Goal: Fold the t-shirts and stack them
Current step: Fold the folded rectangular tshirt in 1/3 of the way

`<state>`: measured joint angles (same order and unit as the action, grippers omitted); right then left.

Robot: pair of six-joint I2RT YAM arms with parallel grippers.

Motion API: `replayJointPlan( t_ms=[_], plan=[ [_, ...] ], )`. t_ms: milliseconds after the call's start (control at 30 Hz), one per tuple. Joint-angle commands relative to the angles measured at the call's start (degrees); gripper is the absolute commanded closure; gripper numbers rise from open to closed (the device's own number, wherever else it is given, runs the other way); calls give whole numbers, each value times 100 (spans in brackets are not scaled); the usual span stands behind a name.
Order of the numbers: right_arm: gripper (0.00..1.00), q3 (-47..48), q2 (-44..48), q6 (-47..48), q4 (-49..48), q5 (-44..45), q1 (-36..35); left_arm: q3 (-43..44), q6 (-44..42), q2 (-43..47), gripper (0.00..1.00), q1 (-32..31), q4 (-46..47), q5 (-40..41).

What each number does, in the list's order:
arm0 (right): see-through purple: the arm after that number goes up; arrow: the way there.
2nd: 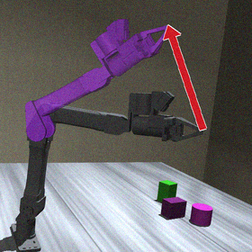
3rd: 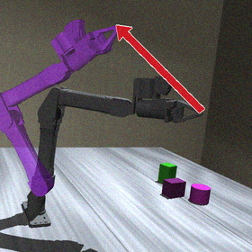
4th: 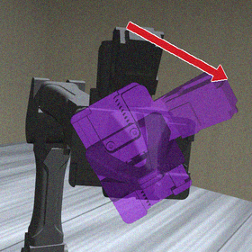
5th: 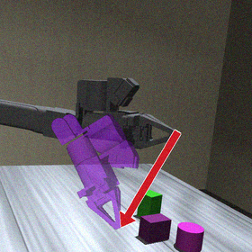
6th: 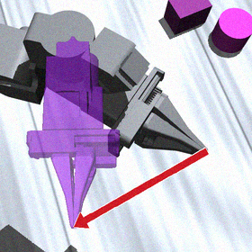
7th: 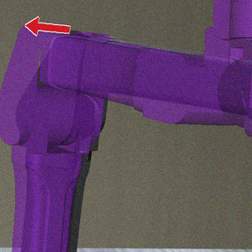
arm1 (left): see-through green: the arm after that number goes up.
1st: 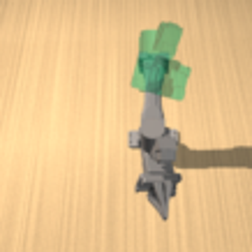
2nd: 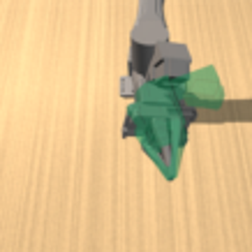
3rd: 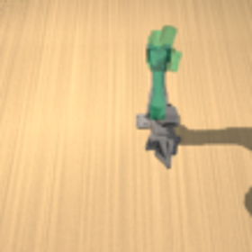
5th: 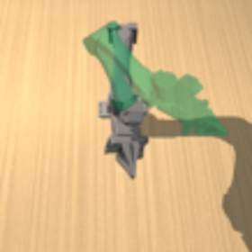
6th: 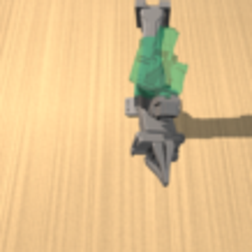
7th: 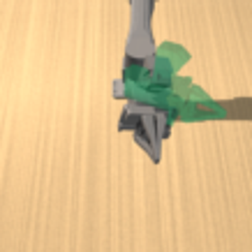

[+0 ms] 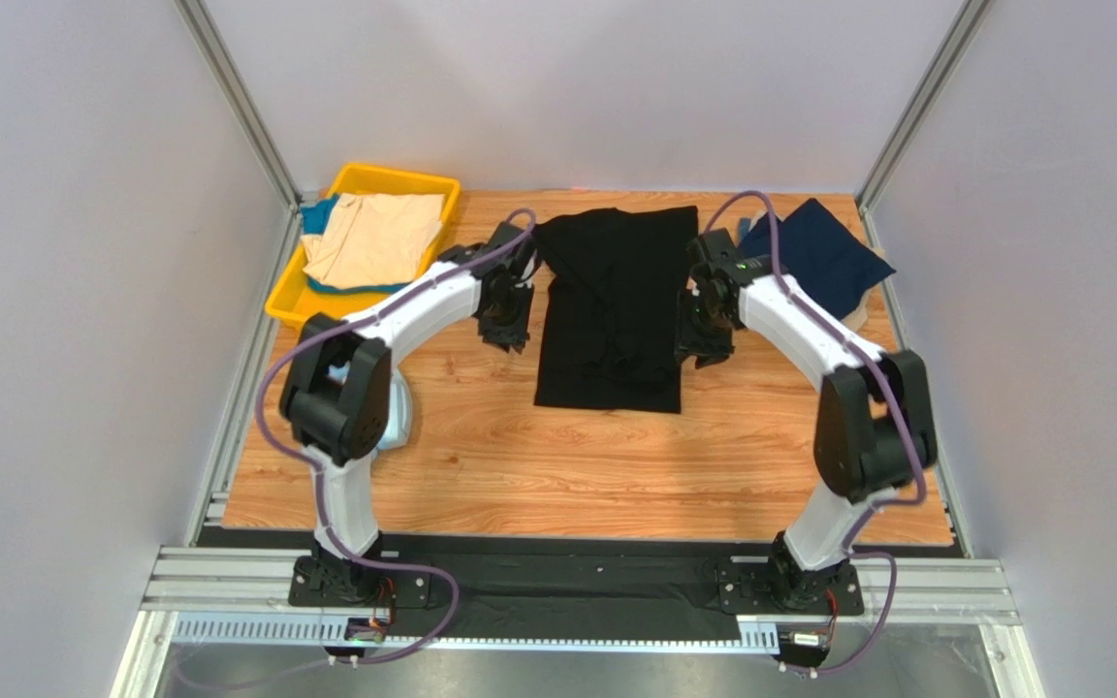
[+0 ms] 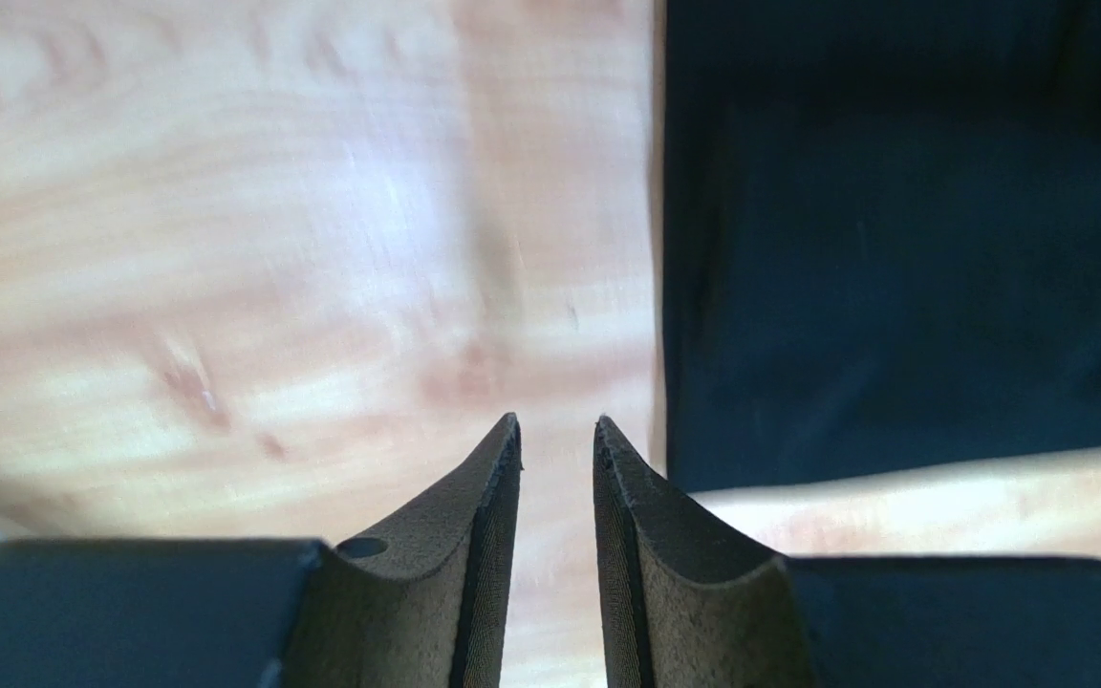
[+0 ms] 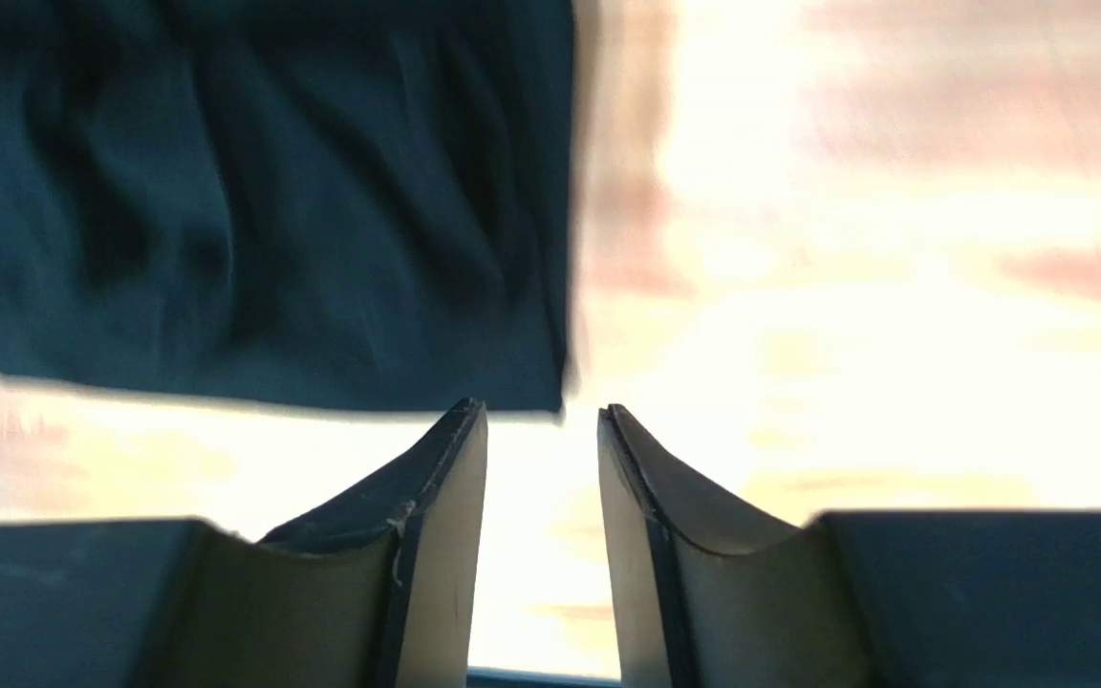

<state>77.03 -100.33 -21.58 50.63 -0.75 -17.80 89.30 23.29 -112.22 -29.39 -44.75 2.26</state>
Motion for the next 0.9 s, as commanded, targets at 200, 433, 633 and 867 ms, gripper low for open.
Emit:
replayJointPlan(
  t_ms=[200,433,633,867],
  plan=[
    [55,-1577,1675,-267,-677,-372,-285,-1116,53,896,68,-602,995,-885],
    [56,-1499,710,-250,-1037,-487,-513,-712,71,254,70,-814,1030,-965],
    [57,-1016,235,-215,-1134,-443,-645,-677,53,-62,71,-832,1109,-956],
    [57,-602,-30,-127,-1064,-417,-663,-764,44,-291,72,-823,1197,-991]
  ],
)
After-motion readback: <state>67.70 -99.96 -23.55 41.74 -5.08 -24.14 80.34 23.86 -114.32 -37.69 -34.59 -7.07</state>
